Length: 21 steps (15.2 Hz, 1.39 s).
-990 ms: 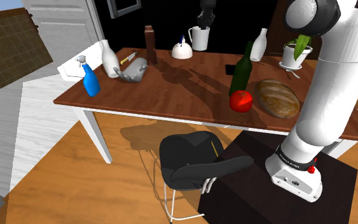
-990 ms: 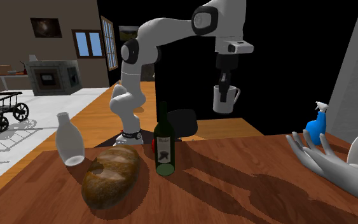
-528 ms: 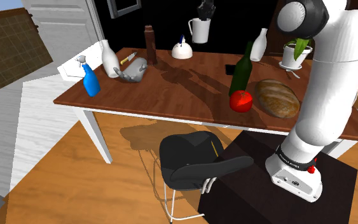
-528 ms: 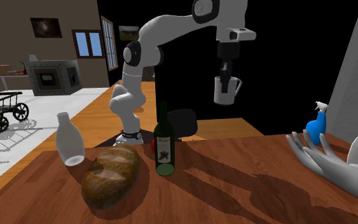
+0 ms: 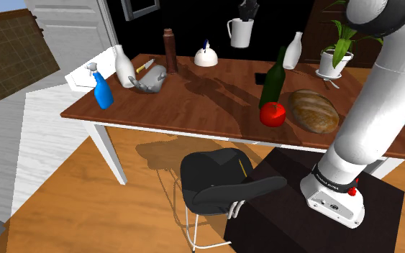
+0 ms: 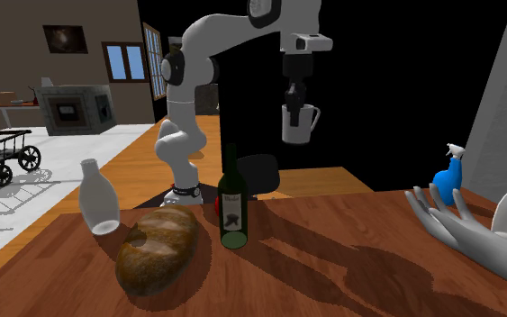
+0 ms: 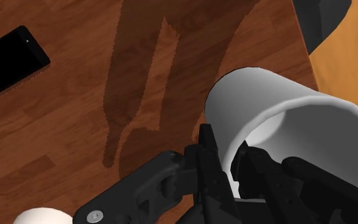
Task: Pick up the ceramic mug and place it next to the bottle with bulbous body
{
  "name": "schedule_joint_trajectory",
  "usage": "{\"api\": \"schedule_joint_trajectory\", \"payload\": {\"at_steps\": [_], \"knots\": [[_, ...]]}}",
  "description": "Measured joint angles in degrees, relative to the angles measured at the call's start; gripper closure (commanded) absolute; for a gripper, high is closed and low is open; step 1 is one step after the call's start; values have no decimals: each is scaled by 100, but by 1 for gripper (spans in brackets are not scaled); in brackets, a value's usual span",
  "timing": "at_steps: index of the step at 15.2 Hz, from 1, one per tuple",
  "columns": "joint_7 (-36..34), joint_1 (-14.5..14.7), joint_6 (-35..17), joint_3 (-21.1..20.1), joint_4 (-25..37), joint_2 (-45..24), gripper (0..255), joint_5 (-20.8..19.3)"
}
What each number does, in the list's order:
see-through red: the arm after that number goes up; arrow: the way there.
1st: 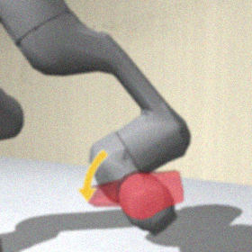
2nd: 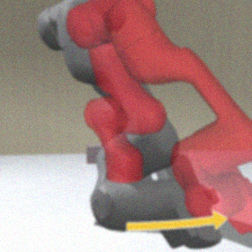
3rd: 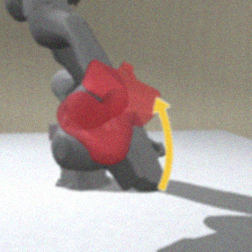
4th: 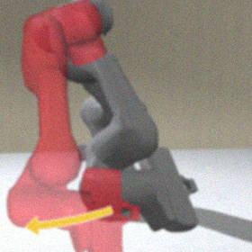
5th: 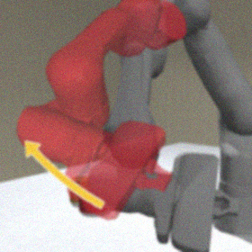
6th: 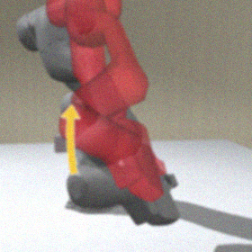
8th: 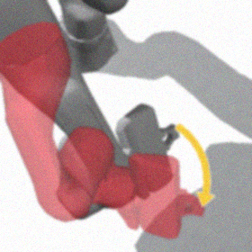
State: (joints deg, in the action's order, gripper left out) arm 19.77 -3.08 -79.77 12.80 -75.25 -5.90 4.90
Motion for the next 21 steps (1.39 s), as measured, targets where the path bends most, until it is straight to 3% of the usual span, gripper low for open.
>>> {"api": "schedule_joint_trajectory", "payload": {"at_steps": [6,11,21], "knots": [[330,-134,-256,142,-1608,1370,255,-331],[562,-281,-219,249,-2475,2294,255,-594],[1311,-722,106,671,-3590,3801,255,-1203]]}}
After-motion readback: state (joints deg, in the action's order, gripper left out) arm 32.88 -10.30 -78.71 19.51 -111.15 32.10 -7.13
